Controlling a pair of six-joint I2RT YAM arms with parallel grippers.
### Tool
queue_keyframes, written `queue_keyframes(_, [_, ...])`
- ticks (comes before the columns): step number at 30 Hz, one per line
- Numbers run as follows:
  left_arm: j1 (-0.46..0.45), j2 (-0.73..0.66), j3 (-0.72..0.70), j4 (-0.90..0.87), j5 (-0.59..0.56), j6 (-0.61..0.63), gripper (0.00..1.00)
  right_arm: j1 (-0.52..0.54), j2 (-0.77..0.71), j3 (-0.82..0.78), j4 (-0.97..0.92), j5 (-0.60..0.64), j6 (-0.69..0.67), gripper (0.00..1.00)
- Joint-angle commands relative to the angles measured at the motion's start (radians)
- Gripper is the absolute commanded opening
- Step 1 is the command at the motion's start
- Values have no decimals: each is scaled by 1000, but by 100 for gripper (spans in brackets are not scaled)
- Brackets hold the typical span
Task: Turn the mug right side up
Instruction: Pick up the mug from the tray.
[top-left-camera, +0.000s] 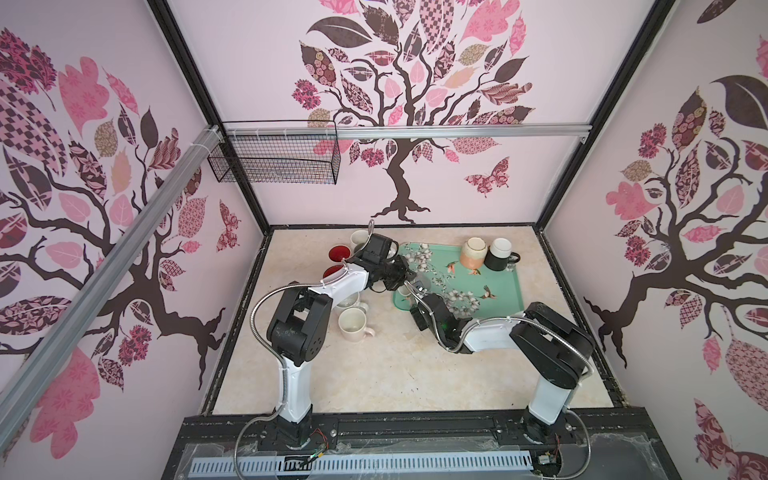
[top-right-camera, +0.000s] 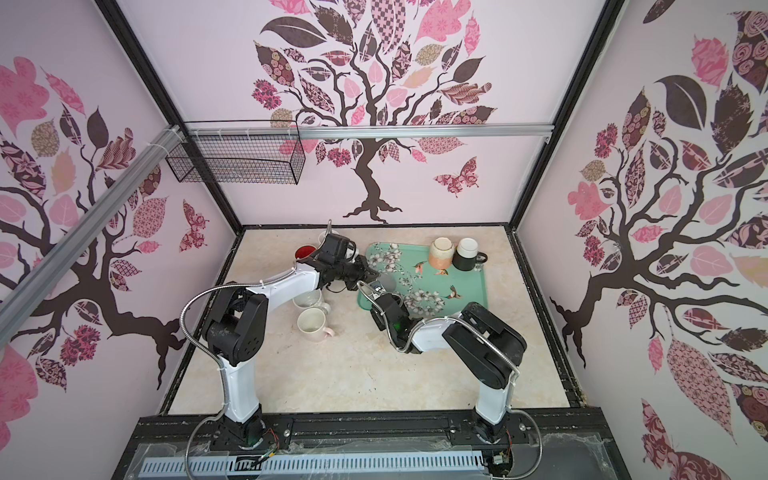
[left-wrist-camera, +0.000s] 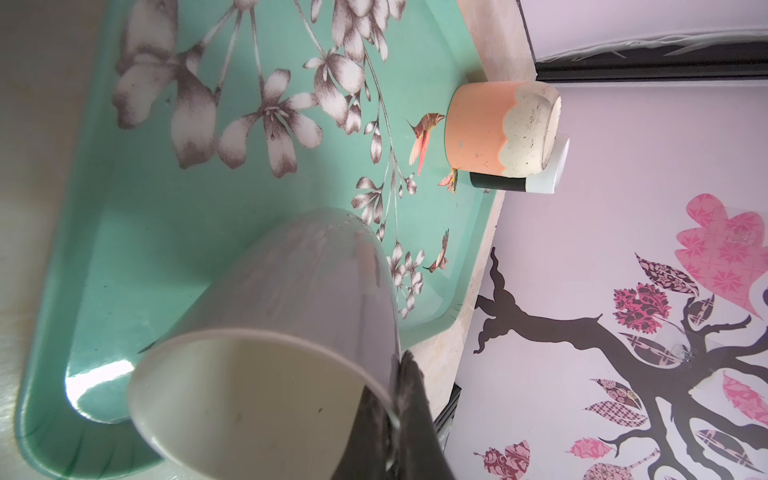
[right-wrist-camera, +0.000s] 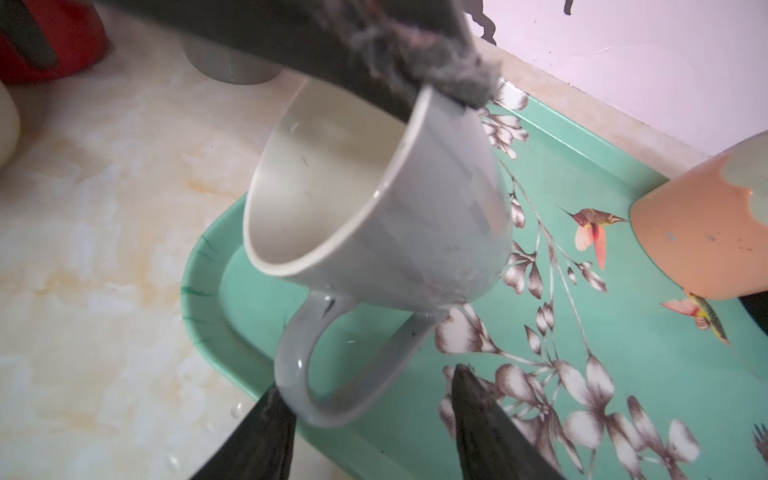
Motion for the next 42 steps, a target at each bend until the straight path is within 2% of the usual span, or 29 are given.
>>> queue_keyframes(1, [3,7,38,-36,20,-28,0,20,44,53,17,108,-71,61])
queue_keyframes(5, [6,-3,16,-26,24,-68,0,41,50,56,58,153,-111,56])
queue_keyframes(7, [5,-4,10,-21,27,-82,0,47,52,56,83,171,-128,47])
queue_keyframes(11, [8,-9,7,-26,36,-91,0,55,57,53,127,219,-178,23])
queue_keyframes(14, [10,-12,4,-33,42,-84,0,56,39,33,165,234,-203,10])
queue_keyframes(16, [17,-18,-6,-28,44,-83,6,56,20,19,177,232,-205,4])
queue_keyframes(18, [23,-27,-13,-26,48,-75,18,57,3,12,186,229,-209,0])
queue_keyframes(24, [54,-63,-20,-42,52,-6,52,56,-46,10,169,216,-226,0])
queue_keyframes(26, [68,-81,-30,-36,58,21,57,55,-72,6,153,200,-225,0])
queue_keyframes(33, [131,-178,-37,-54,58,179,57,36,-163,2,90,123,-124,0])
queue_keyframes(38, [166,-252,4,-199,-22,356,57,3,-193,57,-1,5,-3,0])
queue_keyframes(42, [213,-333,-26,-244,-106,417,57,-2,-194,105,-35,-81,41,0])
